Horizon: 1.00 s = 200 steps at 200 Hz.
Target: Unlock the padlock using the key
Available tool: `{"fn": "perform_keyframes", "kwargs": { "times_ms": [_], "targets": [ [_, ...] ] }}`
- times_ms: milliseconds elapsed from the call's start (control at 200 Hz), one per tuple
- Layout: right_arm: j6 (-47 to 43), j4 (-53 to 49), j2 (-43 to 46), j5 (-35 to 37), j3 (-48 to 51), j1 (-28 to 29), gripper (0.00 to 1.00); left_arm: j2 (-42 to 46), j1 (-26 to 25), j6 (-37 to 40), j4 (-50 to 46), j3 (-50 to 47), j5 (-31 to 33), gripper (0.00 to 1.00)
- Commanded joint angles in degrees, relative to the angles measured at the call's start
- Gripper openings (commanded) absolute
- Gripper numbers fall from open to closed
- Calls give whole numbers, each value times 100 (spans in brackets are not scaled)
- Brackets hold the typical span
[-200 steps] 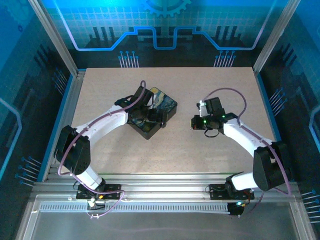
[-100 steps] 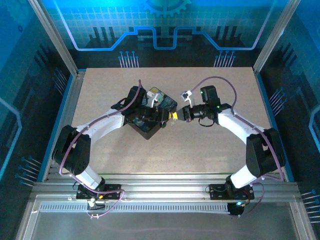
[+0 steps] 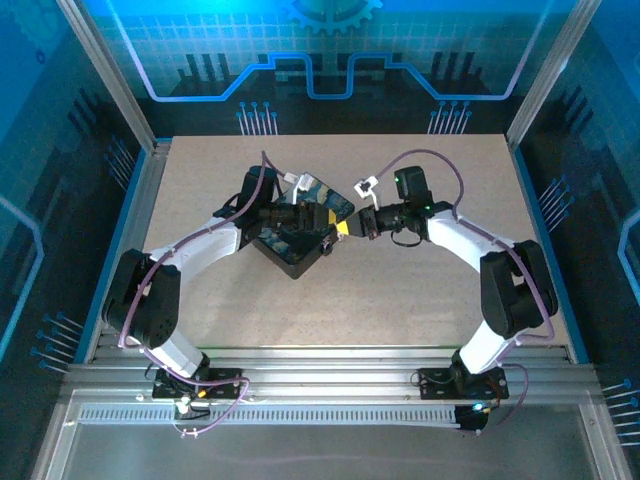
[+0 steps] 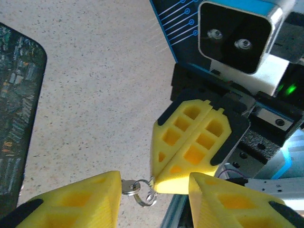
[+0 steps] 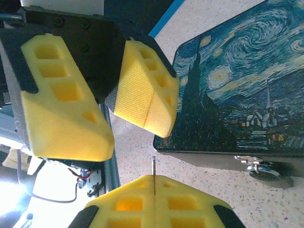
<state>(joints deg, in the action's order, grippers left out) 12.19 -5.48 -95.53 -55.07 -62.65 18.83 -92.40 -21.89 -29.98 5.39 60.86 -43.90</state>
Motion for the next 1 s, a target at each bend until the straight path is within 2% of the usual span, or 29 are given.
{"fn": "perform_keyframes", "kwargs": {
  "times_ms": [0, 275, 385, 610, 750, 935, 995],
  "targets": [
    [173, 220, -130, -335, -267, 105, 0, 20, 28, -130, 299, -105, -327, 42],
    [271, 341, -247, -522, -392, 181, 0, 20, 97, -228, 410, -175, -309, 34],
    [390, 490, -263, -531, -370, 180, 0, 21, 141, -295, 491, -206, -320, 24],
    [775, 892, -410, -574, -391, 179, 0, -23, 215, -491, 741, -344, -321, 14],
    [930, 934, -590, -577, -524, 174, 0, -84, 288, -698, 1020, -425, -320, 0],
    [1080, 950, -708, -490, -615, 175, 0, -136, 401, -1014, 1261, -503, -98, 0],
    [1077, 838, -735, -455, -658, 151, 13, -163, 477, -1150, 1245, -494, 68, 0]
  ]
}}
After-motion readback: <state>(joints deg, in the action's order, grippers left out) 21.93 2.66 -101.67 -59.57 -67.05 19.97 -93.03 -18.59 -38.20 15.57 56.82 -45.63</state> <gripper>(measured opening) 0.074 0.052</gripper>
